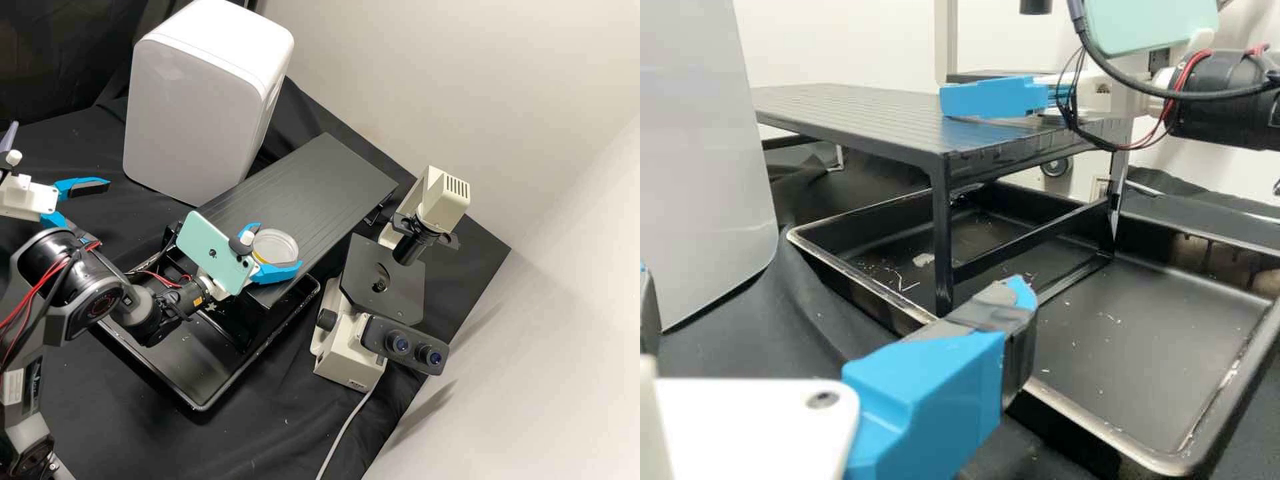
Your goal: Remove the lid from the petri dish
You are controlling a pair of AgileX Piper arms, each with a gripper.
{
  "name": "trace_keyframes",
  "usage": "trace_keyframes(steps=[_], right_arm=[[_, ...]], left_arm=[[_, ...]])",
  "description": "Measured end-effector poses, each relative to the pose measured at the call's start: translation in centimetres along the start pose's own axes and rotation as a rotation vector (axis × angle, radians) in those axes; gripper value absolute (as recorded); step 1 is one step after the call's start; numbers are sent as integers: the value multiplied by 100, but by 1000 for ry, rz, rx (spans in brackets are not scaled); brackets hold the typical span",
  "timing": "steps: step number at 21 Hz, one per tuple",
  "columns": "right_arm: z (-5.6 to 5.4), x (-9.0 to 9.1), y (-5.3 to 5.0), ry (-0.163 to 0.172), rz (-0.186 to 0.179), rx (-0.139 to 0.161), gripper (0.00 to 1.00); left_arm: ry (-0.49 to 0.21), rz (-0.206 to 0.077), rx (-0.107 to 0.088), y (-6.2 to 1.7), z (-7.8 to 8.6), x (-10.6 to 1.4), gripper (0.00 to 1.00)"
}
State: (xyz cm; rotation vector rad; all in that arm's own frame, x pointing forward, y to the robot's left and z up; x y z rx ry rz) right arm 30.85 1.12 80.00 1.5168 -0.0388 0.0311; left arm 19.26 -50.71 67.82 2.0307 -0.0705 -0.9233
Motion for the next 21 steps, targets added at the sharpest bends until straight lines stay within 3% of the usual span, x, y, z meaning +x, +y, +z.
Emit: trace_keyframes(steps=[16, 21], right_arm=[[-5, 8, 6, 2, 3, 0, 100], [8, 18, 31, -1, 12, 38, 100]], left_arm=[[-3, -1, -1, -5, 12, 0, 100], [-3, -1, -1, -5, 12, 0, 100]])
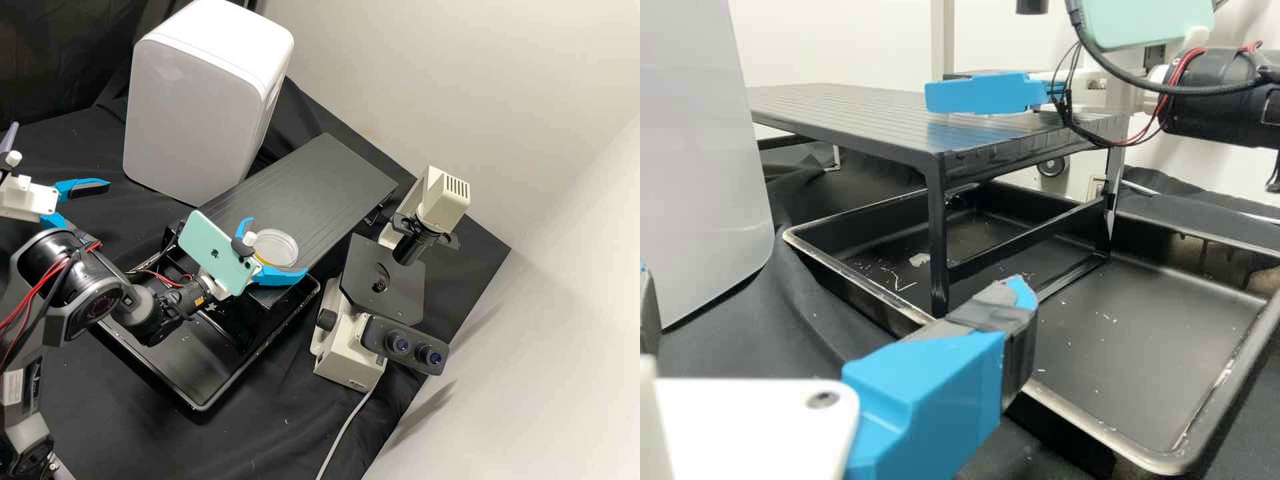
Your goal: Remove the lid from the petri dish
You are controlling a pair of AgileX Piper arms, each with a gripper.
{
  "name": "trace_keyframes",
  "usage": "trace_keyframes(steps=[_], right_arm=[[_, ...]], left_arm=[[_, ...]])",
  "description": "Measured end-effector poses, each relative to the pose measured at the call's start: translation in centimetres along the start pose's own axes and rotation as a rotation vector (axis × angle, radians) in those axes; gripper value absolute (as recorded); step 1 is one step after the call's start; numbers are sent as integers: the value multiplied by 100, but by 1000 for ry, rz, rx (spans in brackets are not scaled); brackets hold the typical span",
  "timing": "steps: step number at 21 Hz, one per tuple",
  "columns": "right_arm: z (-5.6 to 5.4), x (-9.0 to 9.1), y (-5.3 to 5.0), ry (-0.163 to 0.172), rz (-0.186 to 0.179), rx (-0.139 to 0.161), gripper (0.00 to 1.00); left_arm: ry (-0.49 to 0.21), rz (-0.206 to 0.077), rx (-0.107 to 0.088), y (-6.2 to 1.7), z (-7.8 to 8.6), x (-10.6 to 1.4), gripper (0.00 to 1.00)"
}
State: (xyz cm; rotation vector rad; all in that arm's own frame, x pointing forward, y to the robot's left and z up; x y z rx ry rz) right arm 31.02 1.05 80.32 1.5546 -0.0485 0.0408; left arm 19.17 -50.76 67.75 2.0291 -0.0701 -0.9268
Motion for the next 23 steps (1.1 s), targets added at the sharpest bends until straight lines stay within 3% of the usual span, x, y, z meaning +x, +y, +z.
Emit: trace_keyframes(steps=[4, 8, 21, 22, 23], right_arm=[[-10, 28, 52, -1, 12, 35, 100], [-7, 27, 45, -8, 1, 66, 100], [-35, 65, 72, 4, 13, 67, 100], [-37, 67, 74, 5, 14, 67, 0], [-32, 70, 83, 5, 16, 65, 0]], left_arm=[[0, 0, 0, 0, 0, 0, 100], [-2, -1, 0, -1, 5, 1, 100], [-2, -9, -1, -22, 4, 6, 100], [-4, -12, -1, -26, 8, 8, 100], [-3, -13, -1, -29, 7, 9, 100]])
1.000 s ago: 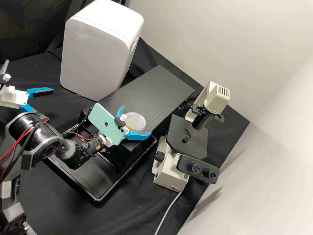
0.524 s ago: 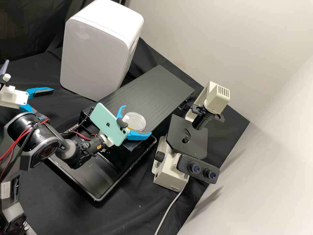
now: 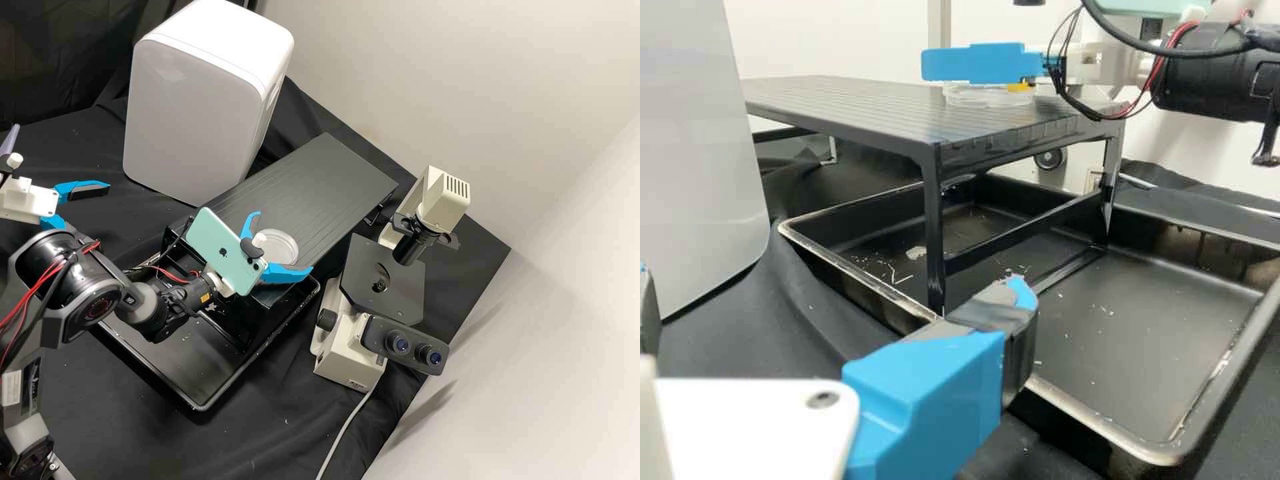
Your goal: Remove the lid from the petri dish
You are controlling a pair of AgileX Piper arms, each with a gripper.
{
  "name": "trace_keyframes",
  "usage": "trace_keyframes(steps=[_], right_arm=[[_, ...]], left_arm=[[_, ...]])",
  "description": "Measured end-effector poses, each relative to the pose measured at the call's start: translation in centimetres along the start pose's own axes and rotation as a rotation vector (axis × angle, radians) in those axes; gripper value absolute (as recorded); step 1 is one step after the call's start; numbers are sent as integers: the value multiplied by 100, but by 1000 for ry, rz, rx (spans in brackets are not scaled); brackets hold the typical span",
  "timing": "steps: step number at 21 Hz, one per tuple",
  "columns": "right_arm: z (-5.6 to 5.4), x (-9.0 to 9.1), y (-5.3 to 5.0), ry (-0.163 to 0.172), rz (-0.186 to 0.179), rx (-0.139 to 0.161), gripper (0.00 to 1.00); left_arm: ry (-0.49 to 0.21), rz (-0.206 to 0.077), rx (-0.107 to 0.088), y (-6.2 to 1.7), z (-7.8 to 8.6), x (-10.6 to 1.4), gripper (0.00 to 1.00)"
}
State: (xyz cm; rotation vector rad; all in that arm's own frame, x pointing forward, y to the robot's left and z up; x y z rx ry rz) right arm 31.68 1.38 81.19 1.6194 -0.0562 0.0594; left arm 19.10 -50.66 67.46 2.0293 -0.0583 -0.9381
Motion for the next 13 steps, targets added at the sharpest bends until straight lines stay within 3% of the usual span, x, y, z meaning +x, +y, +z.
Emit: trace_keyframes(steps=[3, 9, 10, 13], right_arm=[[24, 1, 26, -7, 8, 26, 0], [29, 1, 32, -9, 10, 27, 0], [29, 1, 32, -9, 10, 27, 100], [29, 1, 32, -9, 10, 20, 100]], left_arm=[[0, 0, 0, 0, 0, 0, 100], [0, 0, 0, 0, 0, 0, 100], [0, 0, 0, 0, 0, 0, 100], [0, 0, 0, 0, 0, 0, 100]])
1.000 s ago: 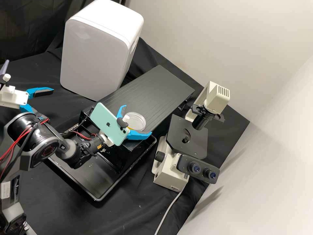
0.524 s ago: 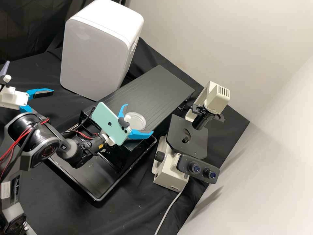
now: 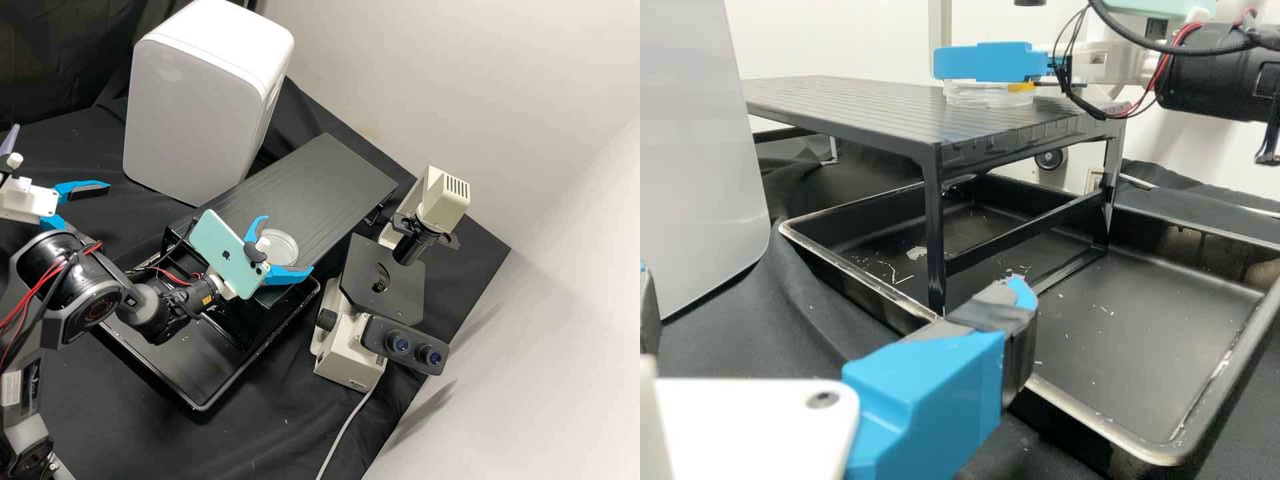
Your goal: Remove the lid from the petri dish
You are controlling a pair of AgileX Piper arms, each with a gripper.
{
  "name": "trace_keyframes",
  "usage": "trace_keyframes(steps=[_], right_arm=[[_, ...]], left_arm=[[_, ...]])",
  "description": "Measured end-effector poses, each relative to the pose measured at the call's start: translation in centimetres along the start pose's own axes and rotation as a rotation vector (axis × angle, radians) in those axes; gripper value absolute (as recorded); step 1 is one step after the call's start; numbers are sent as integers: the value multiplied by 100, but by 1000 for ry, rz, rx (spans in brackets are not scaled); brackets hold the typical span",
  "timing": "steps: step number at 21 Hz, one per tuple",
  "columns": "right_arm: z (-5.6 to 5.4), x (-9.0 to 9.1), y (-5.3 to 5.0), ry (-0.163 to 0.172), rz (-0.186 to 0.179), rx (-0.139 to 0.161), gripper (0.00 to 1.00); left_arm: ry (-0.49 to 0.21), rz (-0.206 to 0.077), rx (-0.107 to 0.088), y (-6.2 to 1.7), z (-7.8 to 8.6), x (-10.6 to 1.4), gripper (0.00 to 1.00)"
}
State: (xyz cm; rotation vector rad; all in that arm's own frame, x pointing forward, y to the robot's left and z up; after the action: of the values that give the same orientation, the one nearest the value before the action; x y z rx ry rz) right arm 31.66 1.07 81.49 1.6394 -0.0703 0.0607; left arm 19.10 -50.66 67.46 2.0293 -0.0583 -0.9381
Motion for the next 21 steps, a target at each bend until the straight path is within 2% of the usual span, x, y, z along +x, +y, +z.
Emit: trace_keyframes(steps=[9, 14, 18, 21], right_arm=[[-17, -1, -20, 5, -6, -5, 100], [12, 5, -40, -6, -11, -6, 100], [16, 6, -44, -7, -12, -27, 100], [22, 7, -49, -9, -13, -27, 100]], left_arm=[[-1, 0, 0, -1, 3, 0, 100], [6, 2, -3, 1, -3, 0, 100], [11, 4, -6, 1, -2, 1, 100], [6, 2, -5, -1, 8, 2, 100]])
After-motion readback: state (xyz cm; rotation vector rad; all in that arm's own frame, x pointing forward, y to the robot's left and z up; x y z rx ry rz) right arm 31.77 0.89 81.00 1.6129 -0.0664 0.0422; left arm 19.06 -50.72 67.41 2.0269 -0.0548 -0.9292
